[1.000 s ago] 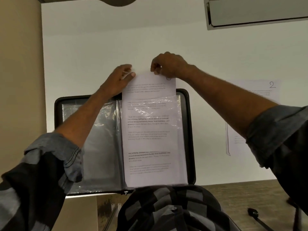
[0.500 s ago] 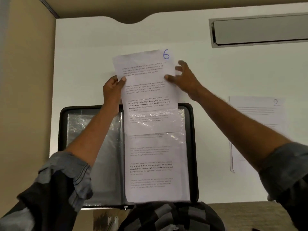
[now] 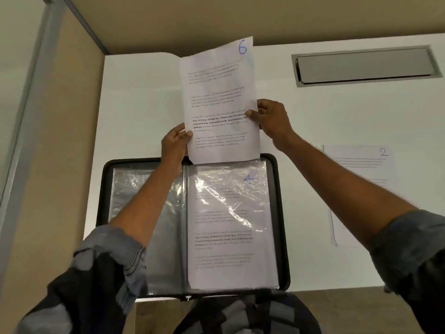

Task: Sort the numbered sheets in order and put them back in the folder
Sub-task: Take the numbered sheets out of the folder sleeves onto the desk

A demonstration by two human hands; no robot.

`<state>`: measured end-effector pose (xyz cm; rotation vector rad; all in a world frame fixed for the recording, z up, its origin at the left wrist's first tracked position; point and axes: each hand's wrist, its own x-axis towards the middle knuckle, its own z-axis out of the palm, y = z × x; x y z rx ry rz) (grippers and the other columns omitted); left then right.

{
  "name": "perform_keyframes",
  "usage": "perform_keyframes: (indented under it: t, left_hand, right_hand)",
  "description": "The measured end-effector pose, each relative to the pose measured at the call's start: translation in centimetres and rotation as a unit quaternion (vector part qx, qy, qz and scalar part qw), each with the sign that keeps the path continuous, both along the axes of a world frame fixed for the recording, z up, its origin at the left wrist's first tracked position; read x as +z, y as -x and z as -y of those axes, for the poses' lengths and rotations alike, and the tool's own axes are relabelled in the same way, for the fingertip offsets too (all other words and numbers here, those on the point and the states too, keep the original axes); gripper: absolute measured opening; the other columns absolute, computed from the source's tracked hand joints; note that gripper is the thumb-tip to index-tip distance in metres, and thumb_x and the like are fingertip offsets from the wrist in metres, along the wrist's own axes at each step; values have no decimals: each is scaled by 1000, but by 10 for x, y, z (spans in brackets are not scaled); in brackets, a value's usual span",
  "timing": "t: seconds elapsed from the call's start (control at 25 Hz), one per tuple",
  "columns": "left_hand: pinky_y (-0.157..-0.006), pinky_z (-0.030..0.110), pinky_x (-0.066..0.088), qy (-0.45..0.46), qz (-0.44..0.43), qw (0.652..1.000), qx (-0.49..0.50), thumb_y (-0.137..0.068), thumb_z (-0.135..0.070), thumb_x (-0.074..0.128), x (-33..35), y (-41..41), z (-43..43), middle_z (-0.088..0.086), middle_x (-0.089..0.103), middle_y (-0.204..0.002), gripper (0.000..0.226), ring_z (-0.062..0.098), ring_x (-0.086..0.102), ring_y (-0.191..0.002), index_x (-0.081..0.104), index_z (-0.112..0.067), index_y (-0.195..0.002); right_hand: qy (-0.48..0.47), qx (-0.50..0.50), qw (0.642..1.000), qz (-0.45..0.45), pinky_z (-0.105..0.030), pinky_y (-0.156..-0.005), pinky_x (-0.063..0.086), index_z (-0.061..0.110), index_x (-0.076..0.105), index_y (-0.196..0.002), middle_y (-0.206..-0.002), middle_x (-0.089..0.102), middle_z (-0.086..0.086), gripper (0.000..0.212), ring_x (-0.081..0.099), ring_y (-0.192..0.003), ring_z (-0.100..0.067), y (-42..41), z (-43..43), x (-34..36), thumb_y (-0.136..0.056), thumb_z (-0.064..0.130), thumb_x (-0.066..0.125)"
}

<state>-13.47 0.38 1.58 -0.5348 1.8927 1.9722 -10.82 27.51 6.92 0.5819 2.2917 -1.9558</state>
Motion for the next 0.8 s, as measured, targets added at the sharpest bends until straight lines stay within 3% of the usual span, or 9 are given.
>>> perform_keyframes:
  t: [0.16, 0.28, 0.48, 0.68, 0.8]
  left_hand:
    - [-86, 31, 61, -26, -67, 997, 38, -96, -6, 67, 42, -9, -12, -1, 76, -110, 29, 9, 73, -95, 65, -16, -124]
    - [-87, 32, 61, -40, -99, 994, 5, -95, -7, 69, 73, -27, -18, 4, 76, -111, 25, 12, 73, -96, 68, -13, -120]
    - [-82, 27, 61, 8, -94, 990, -102, -88, -4, 75, 96, -79, -48, 4, 78, -103, 23, 19, 75, -98, 74, -10, -111]
    - [-83, 28, 61, -14, -65, 978, -196, -86, -2, 76, 86, -144, -107, 7, 78, -103, 26, 21, 75, -97, 73, -4, -112]
    - [-73, 23, 59, -28, -45, 970, -239, -87, -2, 75, 74, -183, -149, 8, 78, -103, 25, 19, 75, -92, 72, -2, -112]
  right_hand:
    - [10, -43, 996, -77, -32, -82, 61, 9, 72, -109, -109, 77, -6, 15, 76, -96, -19, -17, 1, 42, -95, 11, 70]
    - [17, -71, 992, -100, -29, -79, 61, 10, 72, -111, -109, 77, -6, 15, 76, -95, -19, -48, -8, 67, -96, 10, 69]
    - [7, -143, 986, -90, -29, -76, 60, 3, 71, -113, -107, 77, -11, 20, 76, -92, -21, -129, -47, 85, -93, 5, 70]
    - [-6, -234, 971, -58, -34, -81, 61, 2, 72, -111, -102, 77, -11, 24, 75, -88, -21, -225, -106, 68, -88, 3, 74]
    - [-7, -277, 961, -28, -34, -79, 59, 4, 71, -114, -103, 77, -12, 29, 74, -86, -21, -275, -146, 51, -86, 3, 76]
